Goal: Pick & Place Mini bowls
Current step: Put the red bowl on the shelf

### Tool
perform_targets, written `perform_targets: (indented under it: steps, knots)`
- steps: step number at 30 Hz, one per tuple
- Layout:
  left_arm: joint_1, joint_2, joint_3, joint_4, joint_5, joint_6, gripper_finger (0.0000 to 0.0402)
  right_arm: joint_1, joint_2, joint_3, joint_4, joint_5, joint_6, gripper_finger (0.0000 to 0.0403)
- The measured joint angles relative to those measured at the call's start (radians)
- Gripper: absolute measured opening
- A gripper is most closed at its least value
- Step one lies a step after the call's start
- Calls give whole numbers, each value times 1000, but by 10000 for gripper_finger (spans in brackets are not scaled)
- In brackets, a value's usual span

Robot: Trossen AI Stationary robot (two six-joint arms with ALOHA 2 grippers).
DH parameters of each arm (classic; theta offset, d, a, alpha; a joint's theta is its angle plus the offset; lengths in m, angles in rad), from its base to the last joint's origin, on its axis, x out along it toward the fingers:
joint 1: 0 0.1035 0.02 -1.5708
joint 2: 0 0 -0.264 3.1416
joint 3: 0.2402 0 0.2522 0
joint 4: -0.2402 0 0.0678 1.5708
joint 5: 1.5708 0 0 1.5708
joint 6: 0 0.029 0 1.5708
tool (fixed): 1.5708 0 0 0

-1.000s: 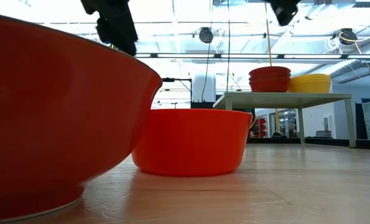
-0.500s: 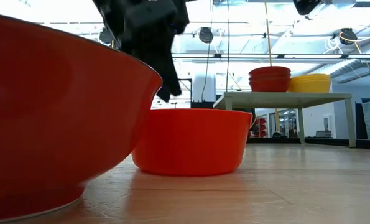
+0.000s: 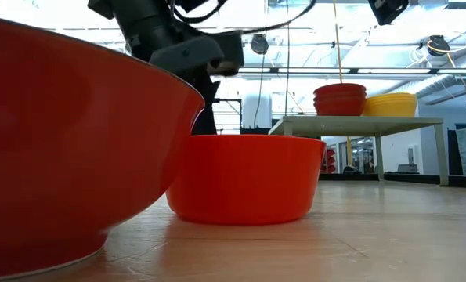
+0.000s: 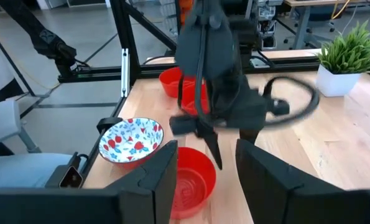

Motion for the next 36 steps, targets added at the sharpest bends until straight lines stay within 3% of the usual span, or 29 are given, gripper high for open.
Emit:
perform_targets:
  steps: [9, 14, 23, 31, 36]
  knots:
    - [-12, -72, 2, 41, 38, 13, 214, 0, 0, -4, 0, 0, 0, 148]
    - [-54, -37, 1, 49, 56, 24, 214, 0, 0, -4, 0, 0, 0, 148]
    - [-62, -5, 1, 57, -3, 32, 214, 0, 0, -4, 1, -1, -19, 148]
    - [-63, 39, 0, 84, 45, 38, 214, 0, 0, -4, 1, -1, -19, 148]
    - [-62, 42, 1, 102, 51, 33, 180, 0, 0, -5, -1, -1, -19, 148]
